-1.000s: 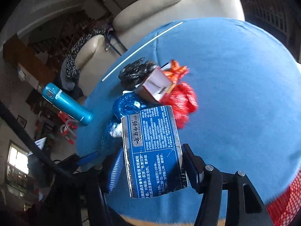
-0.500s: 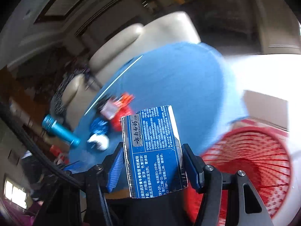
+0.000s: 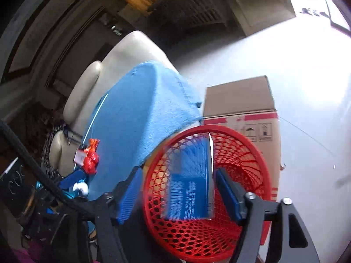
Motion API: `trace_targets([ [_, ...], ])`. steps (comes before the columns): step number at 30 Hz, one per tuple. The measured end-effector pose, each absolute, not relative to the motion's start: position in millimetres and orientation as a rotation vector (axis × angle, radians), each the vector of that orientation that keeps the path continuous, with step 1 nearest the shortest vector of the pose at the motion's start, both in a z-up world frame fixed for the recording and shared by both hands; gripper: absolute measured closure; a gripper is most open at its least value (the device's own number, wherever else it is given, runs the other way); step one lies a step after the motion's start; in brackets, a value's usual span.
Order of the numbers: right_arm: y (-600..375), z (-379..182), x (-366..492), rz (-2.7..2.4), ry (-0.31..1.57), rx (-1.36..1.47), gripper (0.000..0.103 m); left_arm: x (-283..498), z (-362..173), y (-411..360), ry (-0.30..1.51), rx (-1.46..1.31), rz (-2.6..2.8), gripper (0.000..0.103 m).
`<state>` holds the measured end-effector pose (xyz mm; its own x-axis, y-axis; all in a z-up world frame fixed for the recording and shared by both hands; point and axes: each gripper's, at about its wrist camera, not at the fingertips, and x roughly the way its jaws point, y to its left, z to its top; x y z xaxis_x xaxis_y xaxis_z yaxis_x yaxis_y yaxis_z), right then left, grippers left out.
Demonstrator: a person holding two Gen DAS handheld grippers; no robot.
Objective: Collect trash
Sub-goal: 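Carry the blue box with the right gripper and drop it into the red basket, then return the right gripper to the table and grasp the red-and-white medicine box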
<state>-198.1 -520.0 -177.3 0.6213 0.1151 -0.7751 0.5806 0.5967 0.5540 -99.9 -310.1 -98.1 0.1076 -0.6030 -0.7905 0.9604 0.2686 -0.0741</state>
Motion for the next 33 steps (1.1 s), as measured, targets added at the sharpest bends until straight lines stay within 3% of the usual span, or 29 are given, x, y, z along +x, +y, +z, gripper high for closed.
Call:
trace_targets([
  [6, -553, -190, -207, -0.433, 0.837, 0.937, 0.028, -70, -85, -277, 0.809, 0.491, -1.127, 0.033],
  [13, -602, -246, -186, -0.534, 0.802, 1.133, 0.028, -31, -67, -196, 0.753, 0.43, -0.867, 0.033],
  [23, -580, -275, -163, -0.492, 0.918, 1.22, 0.028, 1, -57, -149, 0.715, 0.335, -0.732, 0.032],
  [27, -591, -243, -185, -0.606, 0.83, 1.145, 0.028, 7, -59, -141, 0.722, 0.323, -0.733, 0.032],
  [33, -593, -116, -221, -0.811, 0.621, 0.76, 0.028, 14, -53, -127, 0.707, 0.277, -0.684, 0.028],
])
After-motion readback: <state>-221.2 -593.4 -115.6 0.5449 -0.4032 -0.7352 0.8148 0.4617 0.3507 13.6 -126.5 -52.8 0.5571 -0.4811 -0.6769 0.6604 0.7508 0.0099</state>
